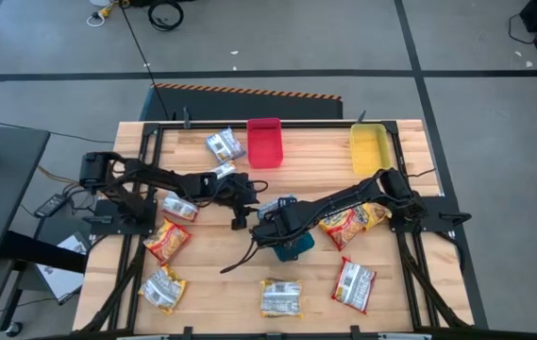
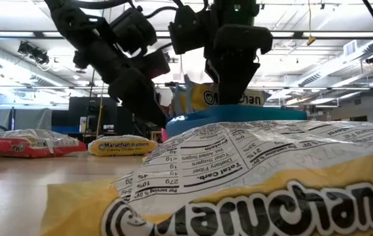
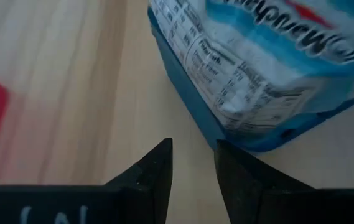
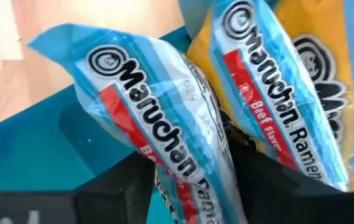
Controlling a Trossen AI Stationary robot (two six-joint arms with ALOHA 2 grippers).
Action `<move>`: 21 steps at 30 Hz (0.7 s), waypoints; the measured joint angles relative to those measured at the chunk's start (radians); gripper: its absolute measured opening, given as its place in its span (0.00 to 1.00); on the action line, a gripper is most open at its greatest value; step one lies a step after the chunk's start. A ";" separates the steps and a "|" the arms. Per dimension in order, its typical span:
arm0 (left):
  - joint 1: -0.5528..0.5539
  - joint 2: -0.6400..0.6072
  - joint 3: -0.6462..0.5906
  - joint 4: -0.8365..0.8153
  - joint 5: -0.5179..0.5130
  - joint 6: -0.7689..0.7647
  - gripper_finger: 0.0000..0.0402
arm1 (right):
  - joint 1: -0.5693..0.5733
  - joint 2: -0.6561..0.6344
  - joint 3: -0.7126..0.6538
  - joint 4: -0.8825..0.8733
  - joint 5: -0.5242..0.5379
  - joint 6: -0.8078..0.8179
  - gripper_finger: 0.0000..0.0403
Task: Sort Maruchan noodles
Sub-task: Put the blue noodle pack into the blue bin
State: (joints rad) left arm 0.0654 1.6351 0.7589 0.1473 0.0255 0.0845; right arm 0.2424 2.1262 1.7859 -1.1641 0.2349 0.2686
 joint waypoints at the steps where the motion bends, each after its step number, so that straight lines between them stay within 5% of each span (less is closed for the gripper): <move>1: 0.000 -0.010 0.000 -0.013 -0.011 0.001 0.31 | 0.000 0.001 0.005 0.001 0.015 -0.007 0.53; 14: 0.004 -0.208 0.001 -0.281 -0.194 0.014 0.31 | -0.017 0.001 0.032 0.057 0.059 -0.076 0.56; 21: 0.050 -0.325 0.002 -0.474 -0.414 -0.078 0.31 | -0.017 0.002 0.088 0.001 0.063 -0.079 0.56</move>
State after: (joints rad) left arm 0.1151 1.3100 0.7606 -0.3263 -0.3880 0.0062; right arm 0.2258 2.1277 1.8744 -1.1634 0.2977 0.1901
